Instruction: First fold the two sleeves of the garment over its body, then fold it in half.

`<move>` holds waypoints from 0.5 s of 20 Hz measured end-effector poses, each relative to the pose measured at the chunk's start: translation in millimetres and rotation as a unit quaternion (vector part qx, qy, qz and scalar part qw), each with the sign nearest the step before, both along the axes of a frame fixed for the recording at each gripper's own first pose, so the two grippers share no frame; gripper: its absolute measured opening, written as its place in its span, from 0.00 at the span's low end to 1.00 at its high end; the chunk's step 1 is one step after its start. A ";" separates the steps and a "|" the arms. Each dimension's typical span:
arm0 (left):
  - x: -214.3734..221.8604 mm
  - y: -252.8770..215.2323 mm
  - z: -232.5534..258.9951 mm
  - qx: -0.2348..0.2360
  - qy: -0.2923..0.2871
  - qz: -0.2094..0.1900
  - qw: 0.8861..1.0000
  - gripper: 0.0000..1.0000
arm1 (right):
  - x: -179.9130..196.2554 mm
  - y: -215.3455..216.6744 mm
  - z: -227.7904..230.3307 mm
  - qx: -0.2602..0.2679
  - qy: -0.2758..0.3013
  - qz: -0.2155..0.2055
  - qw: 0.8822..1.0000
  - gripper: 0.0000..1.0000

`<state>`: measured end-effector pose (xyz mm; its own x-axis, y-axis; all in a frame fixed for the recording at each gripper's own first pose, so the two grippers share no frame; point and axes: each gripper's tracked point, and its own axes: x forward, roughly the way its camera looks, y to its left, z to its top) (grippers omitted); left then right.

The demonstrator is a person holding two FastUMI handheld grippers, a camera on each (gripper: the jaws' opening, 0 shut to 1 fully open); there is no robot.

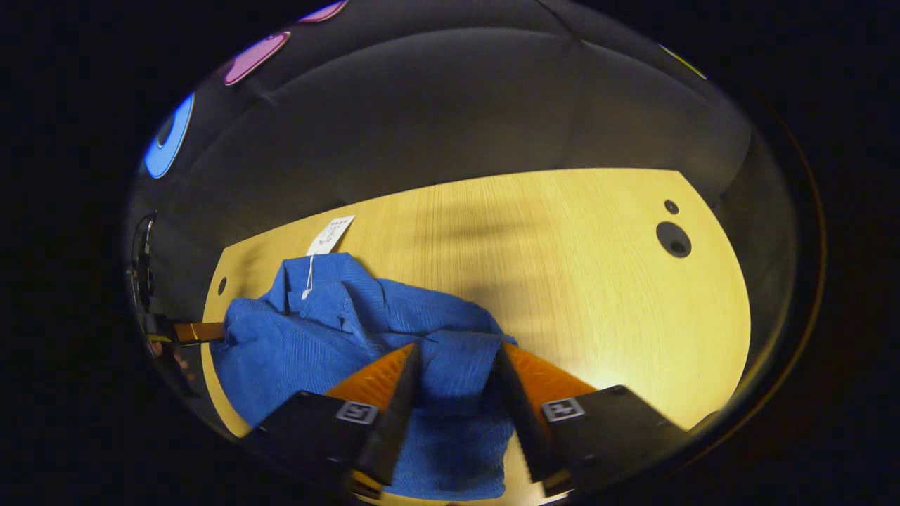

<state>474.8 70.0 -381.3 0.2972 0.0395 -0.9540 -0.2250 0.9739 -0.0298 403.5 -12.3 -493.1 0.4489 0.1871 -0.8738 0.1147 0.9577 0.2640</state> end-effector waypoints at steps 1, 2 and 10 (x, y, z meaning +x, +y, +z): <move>2.0 2.8 7.6 0.006 -0.013 0.006 1.000 0.66 | 7.2 -3.0 9.3 -0.006 -0.018 0.001 1.000 0.80; 2.7 2.5 13.0 0.007 -0.023 0.005 1.000 0.86 | 9.4 -6.8 15.8 -0.014 -0.035 0.001 0.999 0.99; -1.7 -20.8 60.7 0.032 -0.080 -0.061 0.994 0.86 | -0.3 -8.1 63.0 -0.044 -0.075 0.024 0.996 0.99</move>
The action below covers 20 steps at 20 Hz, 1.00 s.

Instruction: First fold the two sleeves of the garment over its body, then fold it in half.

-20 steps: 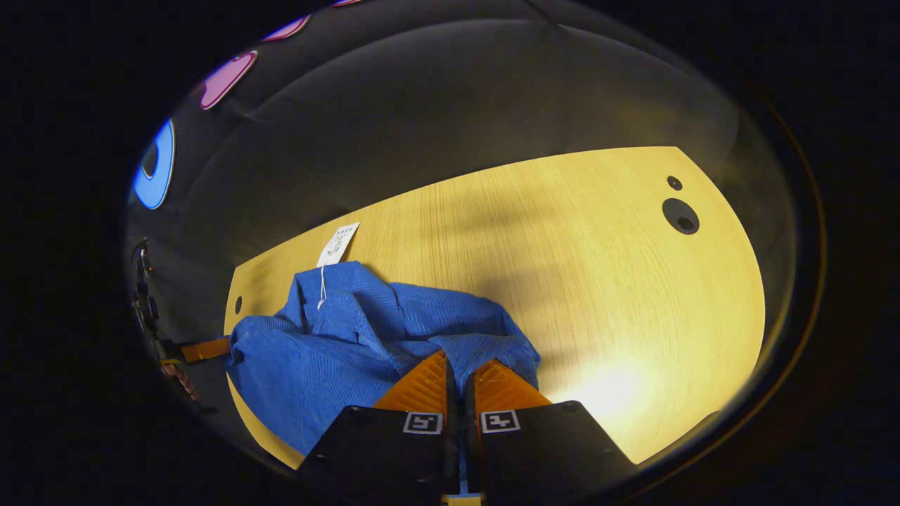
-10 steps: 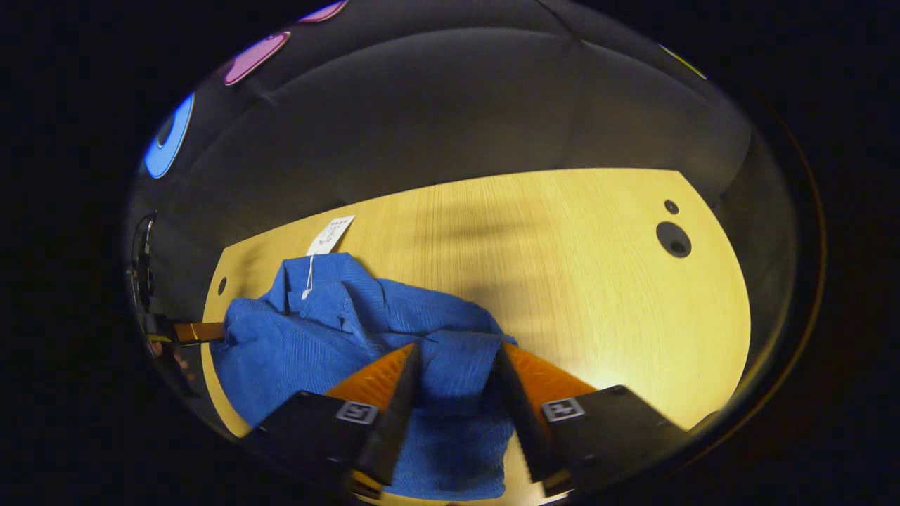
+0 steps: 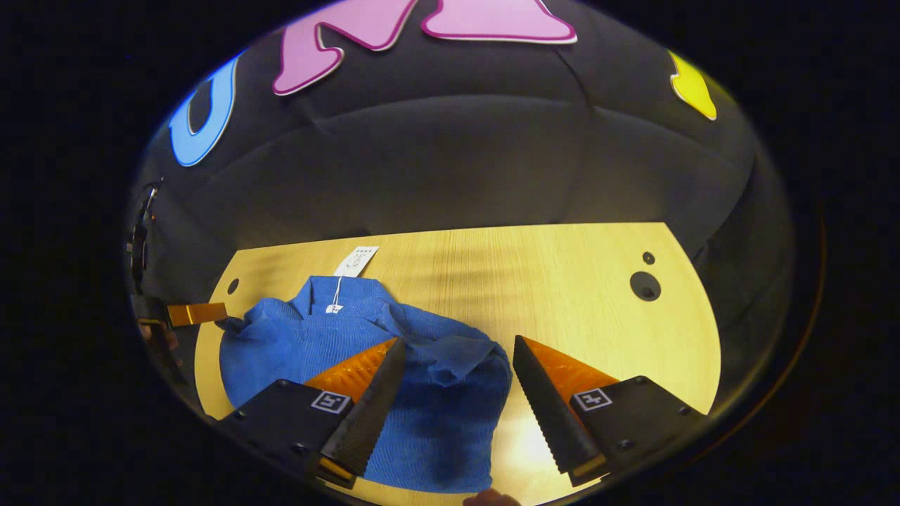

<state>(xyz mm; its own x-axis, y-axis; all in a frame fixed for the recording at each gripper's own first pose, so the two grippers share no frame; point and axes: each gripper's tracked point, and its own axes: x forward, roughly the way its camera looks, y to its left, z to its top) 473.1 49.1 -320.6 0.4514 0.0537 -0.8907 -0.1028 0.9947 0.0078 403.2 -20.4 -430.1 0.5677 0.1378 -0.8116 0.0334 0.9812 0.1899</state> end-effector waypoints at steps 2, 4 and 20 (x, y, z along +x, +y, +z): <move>-3.3 -6.1 13.9 0.005 -0.017 -0.015 1.000 0.86 | 0.2 -0.1 16.5 -0.010 -0.021 0.004 1.000 0.99; -6.5 -10.0 29.8 0.004 -0.040 -0.023 0.999 0.86 | -2.9 1.5 31.2 -0.017 -0.034 0.008 0.999 0.99; -107.2 -28.0 152.9 0.026 -0.198 -0.122 0.972 0.85 | -88.1 35.1 184.7 -0.075 -0.167 0.004 0.983 0.99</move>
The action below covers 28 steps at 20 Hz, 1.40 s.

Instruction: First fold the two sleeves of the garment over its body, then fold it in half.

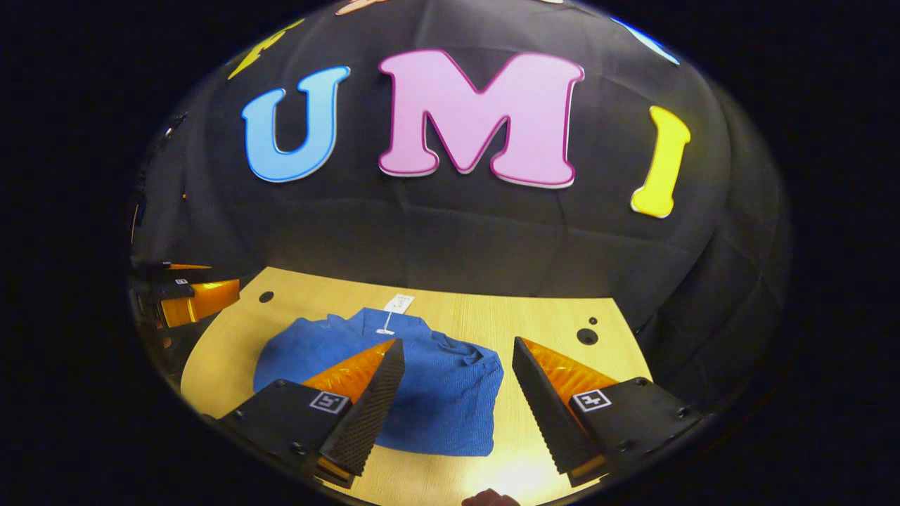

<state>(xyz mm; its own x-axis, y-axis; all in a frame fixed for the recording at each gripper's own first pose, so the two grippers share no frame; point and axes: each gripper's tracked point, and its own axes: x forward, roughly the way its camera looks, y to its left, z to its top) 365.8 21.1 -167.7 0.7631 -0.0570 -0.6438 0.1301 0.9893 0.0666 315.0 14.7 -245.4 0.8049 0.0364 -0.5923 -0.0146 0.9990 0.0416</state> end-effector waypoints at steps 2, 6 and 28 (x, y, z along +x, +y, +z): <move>-27.6 2.9 20.4 0.001 -0.025 -0.015 1.000 0.86 | -18.6 9.9 29.0 -0.001 -0.032 0.003 0.999 0.99; -76.9 15.2 51.2 0.006 -0.076 -0.020 0.997 0.86 | -59.1 24.3 79.5 0.020 -0.081 0.005 0.996 0.98; -266.1 35.3 183.9 -0.055 -0.289 0.046 0.955 0.83 | -191.9 88.4 226.5 0.104 -0.242 0.053 0.963 0.98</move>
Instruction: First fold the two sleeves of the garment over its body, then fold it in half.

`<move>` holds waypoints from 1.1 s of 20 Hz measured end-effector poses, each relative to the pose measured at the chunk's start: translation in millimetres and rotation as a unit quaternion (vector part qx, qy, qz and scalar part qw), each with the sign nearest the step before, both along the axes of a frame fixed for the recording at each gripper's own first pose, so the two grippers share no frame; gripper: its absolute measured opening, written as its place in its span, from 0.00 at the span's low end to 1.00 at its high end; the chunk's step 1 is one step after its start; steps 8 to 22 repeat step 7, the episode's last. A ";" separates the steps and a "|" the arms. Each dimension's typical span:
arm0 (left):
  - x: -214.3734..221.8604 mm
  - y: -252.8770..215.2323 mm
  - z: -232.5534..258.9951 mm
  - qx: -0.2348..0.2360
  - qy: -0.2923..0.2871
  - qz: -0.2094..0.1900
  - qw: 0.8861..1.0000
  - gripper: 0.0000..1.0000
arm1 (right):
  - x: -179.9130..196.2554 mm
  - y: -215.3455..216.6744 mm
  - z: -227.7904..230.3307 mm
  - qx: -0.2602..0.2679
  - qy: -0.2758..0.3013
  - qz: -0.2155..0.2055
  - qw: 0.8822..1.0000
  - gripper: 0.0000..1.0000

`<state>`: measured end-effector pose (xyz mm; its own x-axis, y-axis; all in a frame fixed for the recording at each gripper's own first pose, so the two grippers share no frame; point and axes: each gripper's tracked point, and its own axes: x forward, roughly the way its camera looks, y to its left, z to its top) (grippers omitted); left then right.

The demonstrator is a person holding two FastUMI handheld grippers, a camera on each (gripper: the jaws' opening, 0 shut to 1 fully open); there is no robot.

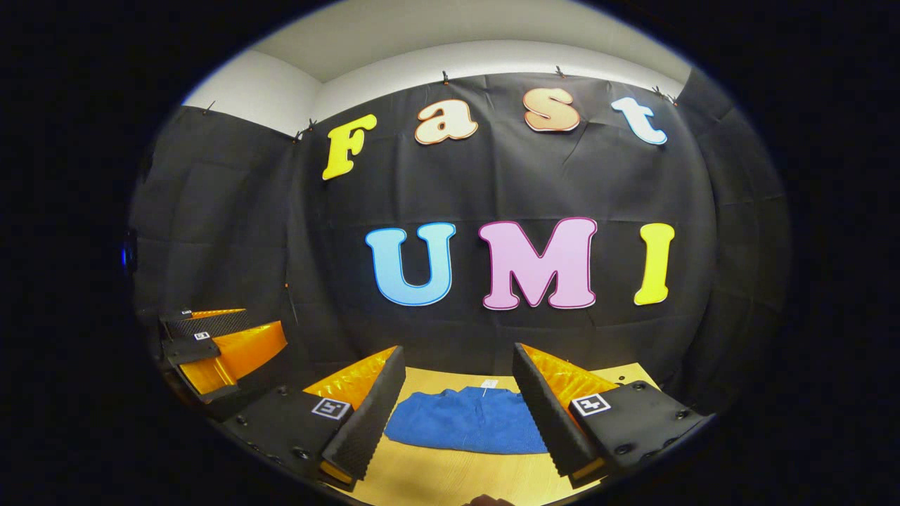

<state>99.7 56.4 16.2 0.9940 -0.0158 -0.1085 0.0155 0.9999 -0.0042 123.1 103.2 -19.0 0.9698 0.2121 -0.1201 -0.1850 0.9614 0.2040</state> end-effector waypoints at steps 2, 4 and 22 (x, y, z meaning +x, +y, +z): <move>-2.8 -11.1 1.6 -0.026 0.006 0.003 1.000 0.82 | -6.4 -9.3 7.4 -0.007 -0.014 0.007 1.000 0.98; -3.9 -24.8 1.8 -0.034 0.008 -0.007 0.999 0.83 | -16.5 -22.9 15.8 -0.028 -0.031 0.012 0.999 0.87; -1.8 -42.8 1.8 -0.025 0.012 -0.022 0.999 0.83 | -26.0 -52.9 28.7 -0.062 -0.066 -0.001 0.996 0.87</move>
